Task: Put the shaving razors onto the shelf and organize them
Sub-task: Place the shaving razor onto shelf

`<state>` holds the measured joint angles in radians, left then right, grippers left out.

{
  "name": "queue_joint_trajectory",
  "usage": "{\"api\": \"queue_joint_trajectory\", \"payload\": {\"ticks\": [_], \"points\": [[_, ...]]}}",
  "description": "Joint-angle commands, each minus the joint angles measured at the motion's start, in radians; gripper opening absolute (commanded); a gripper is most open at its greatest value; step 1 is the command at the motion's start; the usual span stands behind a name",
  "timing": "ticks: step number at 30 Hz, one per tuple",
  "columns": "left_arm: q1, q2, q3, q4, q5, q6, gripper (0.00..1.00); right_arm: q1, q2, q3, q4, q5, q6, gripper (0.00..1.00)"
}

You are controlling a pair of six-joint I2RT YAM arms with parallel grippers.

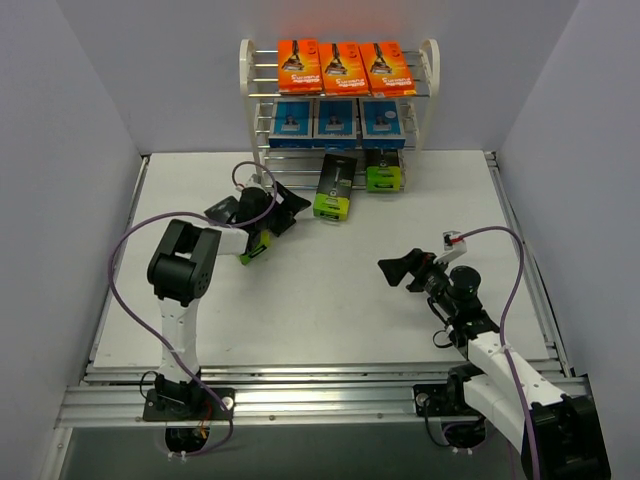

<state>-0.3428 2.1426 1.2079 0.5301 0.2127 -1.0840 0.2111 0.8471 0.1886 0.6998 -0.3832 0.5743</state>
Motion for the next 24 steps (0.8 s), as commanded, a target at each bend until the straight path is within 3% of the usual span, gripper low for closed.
{"api": "queue_joint_trajectory", "payload": {"ticks": [1,8,10,16,24], "points": [[0.016,0.046,-0.018,0.115,0.068,-0.103,0.94,0.008,-0.005,0.000,0.060,-0.016,-0.011,1.00],[0.016,0.132,-0.022,0.238,0.111,-0.296,0.99,0.007,-0.003,-0.001,0.058,-0.013,-0.013,1.00],[0.016,0.151,-0.021,0.286,0.117,-0.344,0.86,0.008,-0.005,0.000,0.058,-0.011,-0.013,1.00],[0.005,0.198,-0.005,0.362,0.142,-0.462,0.74,0.008,-0.011,-0.001,0.056,-0.010,-0.013,1.00],[-0.010,0.238,-0.002,0.447,0.137,-0.456,0.52,0.008,-0.028,-0.006,0.049,-0.010,-0.011,1.00]]}}
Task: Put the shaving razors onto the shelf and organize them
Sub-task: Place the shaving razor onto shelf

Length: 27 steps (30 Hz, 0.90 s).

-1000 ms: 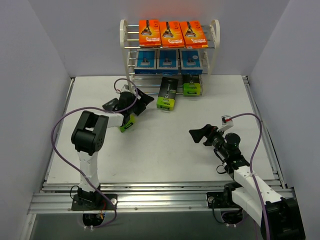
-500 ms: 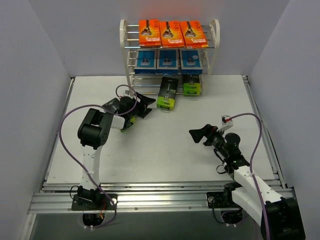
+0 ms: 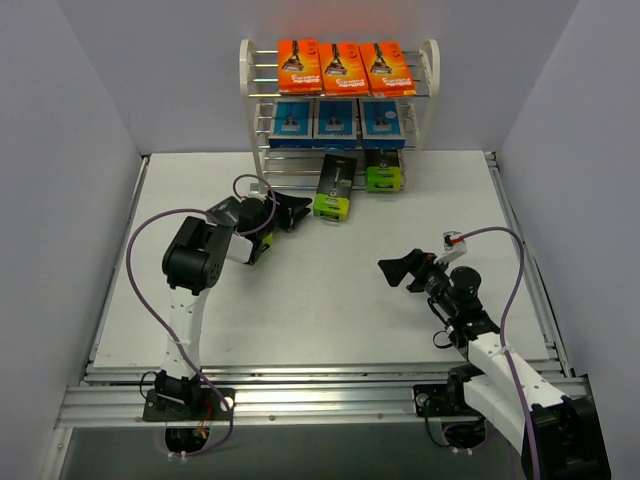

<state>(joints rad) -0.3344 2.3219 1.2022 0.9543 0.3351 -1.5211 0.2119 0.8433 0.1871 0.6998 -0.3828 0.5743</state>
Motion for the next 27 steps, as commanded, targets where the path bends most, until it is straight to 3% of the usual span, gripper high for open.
{"api": "queue_joint_trajectory", "payload": {"ticks": [1,20,27], "points": [[-0.020,0.065,0.003,0.030,0.016,-0.027,0.49,0.007,-0.023,-0.005,0.050,-0.010,-0.011,1.00],[-0.048,0.074,0.082,-0.089,0.038,0.133,0.43,0.007,-0.021,-0.008,0.056,-0.010,-0.013,1.00],[-0.063,0.019,0.132,-0.279,-0.027,0.334,0.43,0.011,-0.004,-0.008,0.064,-0.011,-0.013,1.00]]}}
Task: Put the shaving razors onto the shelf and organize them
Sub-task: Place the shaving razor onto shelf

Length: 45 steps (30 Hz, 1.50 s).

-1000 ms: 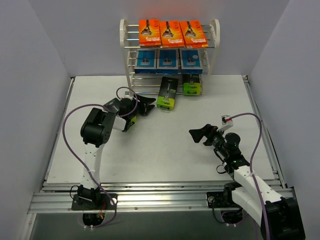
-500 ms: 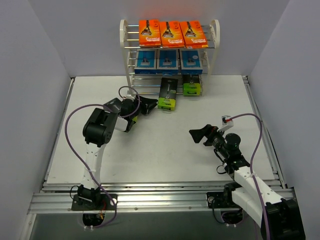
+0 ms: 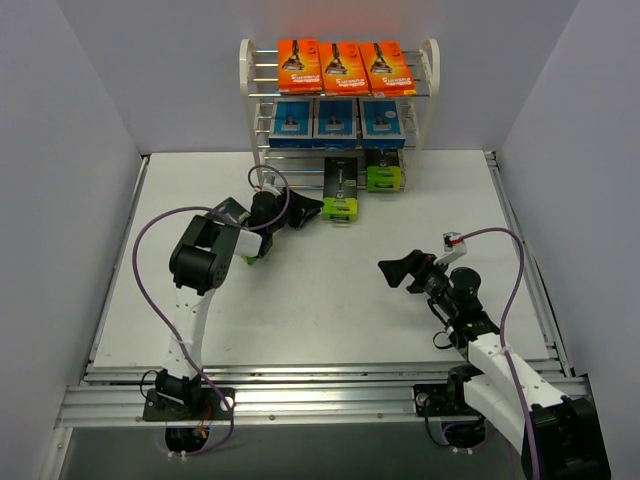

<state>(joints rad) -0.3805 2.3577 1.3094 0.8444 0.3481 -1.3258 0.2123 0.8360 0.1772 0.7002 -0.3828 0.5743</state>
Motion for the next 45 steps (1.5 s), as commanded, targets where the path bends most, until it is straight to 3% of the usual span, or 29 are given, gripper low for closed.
{"api": "queue_joint_trajectory", "payload": {"ticks": [1,9,14,25,27,30,31,34,40,45], "points": [[-0.017,-0.029,0.027,-0.179,-0.047,0.154,0.43,0.009,0.005,0.002,0.064,-0.011,-0.013,1.00],[-0.015,-0.113,0.048,-0.286,-0.130,0.335,0.43,0.048,0.136,0.030,0.143,0.013,-0.024,0.91],[-0.014,-0.100,0.093,-0.288,-0.118,0.358,0.44,0.093,0.326,0.064,0.283,0.022,-0.030,0.80],[-0.012,-0.045,0.192,-0.258,-0.063,0.436,0.43,0.168,0.655,0.255,0.360,0.104,-0.063,0.64],[-0.015,-0.035,0.209,-0.255,-0.049,0.435,0.43,0.168,0.734,0.309,0.377,0.116,-0.060,0.57],[-0.017,-0.032,0.211,-0.245,-0.047,0.428,0.43,0.167,0.823,0.388,0.401,0.116,-0.041,0.39],[-0.017,-0.028,0.211,-0.235,-0.046,0.427,0.43,0.167,0.875,0.407,0.409,0.117,-0.037,0.29],[-0.017,-0.020,0.221,-0.226,-0.037,0.422,0.43,0.167,0.972,0.468,0.444,0.114,-0.018,0.16],[-0.023,-0.014,0.252,-0.220,-0.023,0.435,0.46,0.167,1.069,0.534,0.478,0.119,-0.001,0.08],[-0.024,-0.006,0.275,-0.211,-0.020,0.419,0.45,0.165,1.107,0.587,0.452,0.127,-0.007,0.09]]}}
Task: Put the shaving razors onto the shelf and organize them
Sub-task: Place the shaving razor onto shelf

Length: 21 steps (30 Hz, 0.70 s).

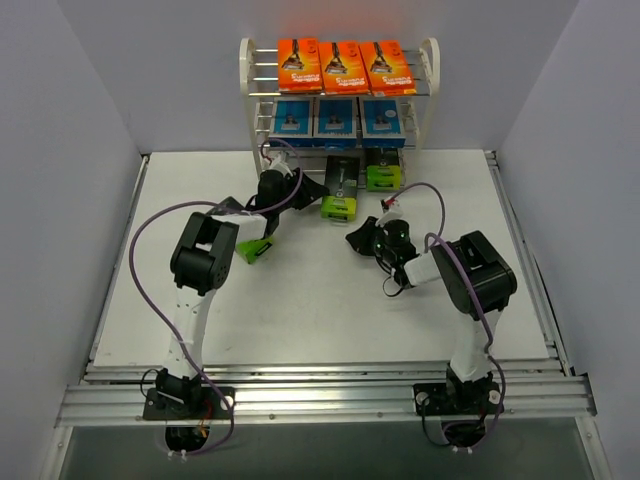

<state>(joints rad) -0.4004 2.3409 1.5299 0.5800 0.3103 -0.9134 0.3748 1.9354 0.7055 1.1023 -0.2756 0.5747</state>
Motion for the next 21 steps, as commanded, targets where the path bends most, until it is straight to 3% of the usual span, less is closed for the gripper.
{"api": "queue_joint_trajectory", "payload": {"ticks": [1,21], "points": [[-0.005,0.014,0.058,0.054,0.019,0.005,0.45,0.001,0.023,0.067,0.045,0.019,-0.007,0.10],[-0.029,0.049,0.108,0.075,0.030,-0.027,0.41,-0.007,0.148,0.209,0.044,0.033,0.013,0.09]]}}
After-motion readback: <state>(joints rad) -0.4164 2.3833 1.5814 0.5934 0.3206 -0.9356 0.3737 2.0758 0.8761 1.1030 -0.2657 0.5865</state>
